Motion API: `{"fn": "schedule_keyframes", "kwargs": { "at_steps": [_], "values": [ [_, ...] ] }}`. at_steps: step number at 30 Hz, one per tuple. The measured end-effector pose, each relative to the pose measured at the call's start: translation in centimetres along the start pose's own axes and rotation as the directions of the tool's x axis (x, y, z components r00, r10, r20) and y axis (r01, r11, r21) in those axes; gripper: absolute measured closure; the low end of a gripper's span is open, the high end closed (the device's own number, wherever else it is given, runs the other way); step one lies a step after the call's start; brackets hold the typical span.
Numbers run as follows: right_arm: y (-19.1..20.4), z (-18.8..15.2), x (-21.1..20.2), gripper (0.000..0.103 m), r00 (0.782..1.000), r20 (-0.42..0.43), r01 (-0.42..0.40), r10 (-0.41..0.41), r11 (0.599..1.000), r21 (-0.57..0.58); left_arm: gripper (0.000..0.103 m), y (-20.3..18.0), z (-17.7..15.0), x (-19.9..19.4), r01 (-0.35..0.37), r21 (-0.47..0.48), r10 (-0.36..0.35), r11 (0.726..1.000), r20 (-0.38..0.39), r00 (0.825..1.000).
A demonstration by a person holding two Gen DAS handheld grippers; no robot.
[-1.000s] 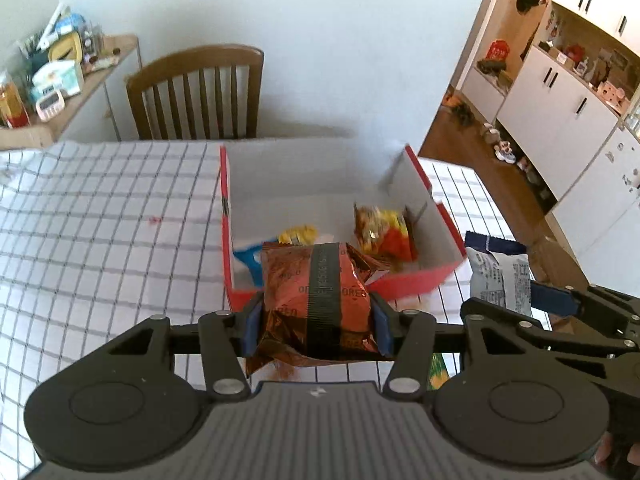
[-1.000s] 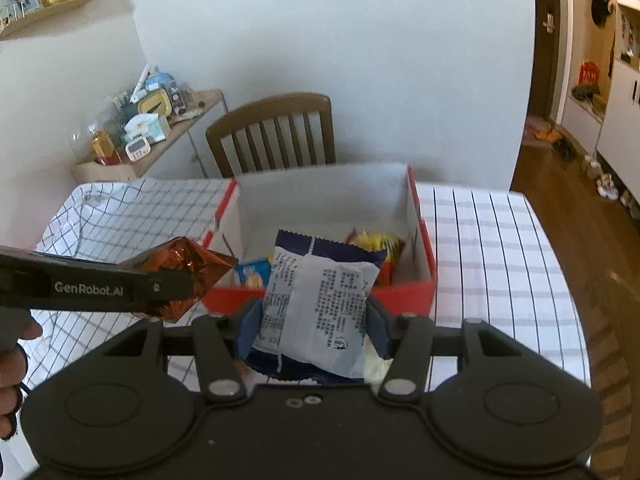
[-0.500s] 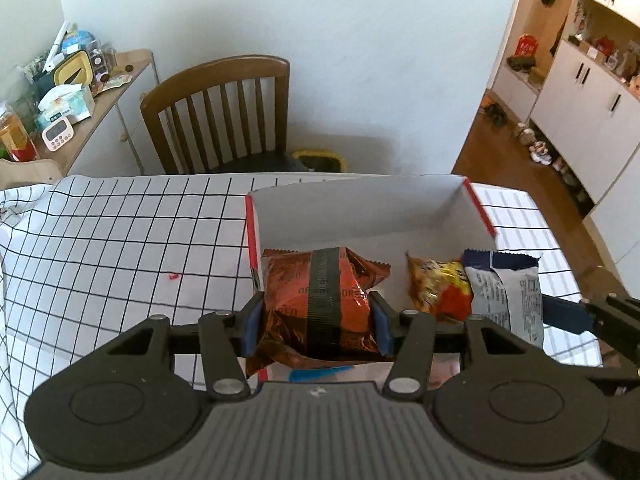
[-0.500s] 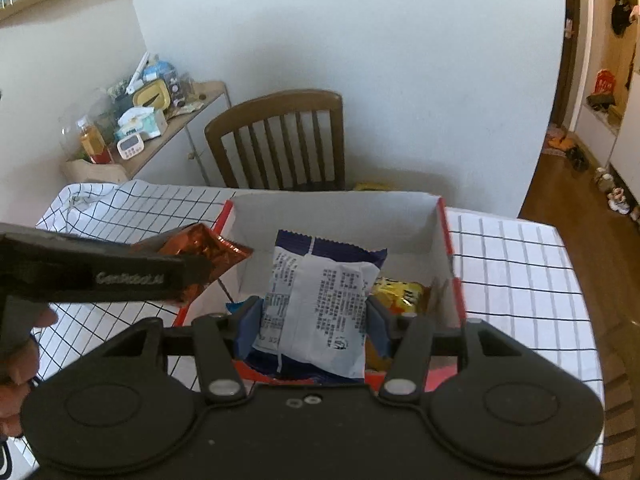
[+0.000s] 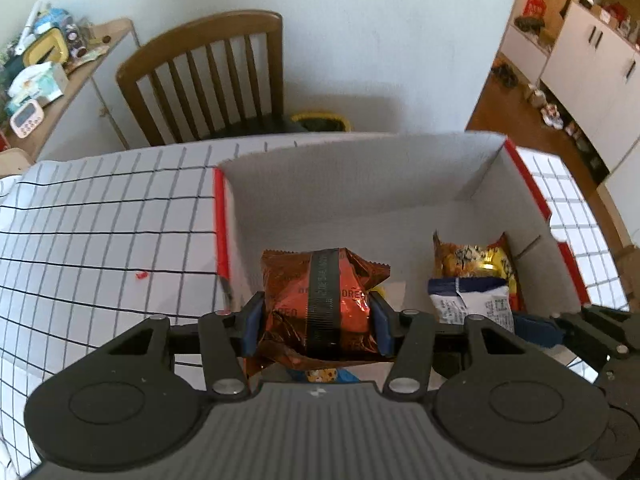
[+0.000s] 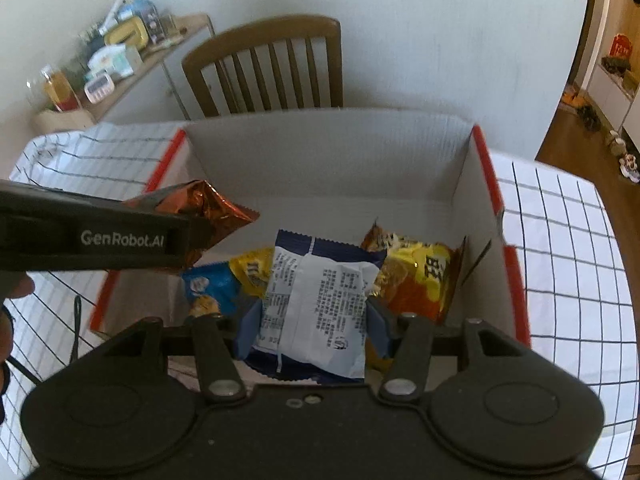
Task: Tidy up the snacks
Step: 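Carry both snacks into the red box and open both tools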
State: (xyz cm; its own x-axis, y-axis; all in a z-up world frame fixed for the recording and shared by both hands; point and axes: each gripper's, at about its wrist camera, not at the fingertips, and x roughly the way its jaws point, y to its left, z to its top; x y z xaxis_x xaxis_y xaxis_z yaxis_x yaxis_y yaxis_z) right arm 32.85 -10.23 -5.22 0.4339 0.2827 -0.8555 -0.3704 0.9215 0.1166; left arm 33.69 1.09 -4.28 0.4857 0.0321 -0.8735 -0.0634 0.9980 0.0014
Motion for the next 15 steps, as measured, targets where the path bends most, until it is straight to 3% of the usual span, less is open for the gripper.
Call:
{"fn": "schedule_keyframes", "kwargs": {
  "at_steps": [15],
  "values": [
    [-0.2, -0.4, 2.2, 0.048, 0.998, -0.064, 0.03, -0.03, 0.999, -0.011, 0.05, -0.7, -1.0, 3.6, -0.003, 0.024, 0.005, 1.0, -0.075, 0.997]
  ]
}}
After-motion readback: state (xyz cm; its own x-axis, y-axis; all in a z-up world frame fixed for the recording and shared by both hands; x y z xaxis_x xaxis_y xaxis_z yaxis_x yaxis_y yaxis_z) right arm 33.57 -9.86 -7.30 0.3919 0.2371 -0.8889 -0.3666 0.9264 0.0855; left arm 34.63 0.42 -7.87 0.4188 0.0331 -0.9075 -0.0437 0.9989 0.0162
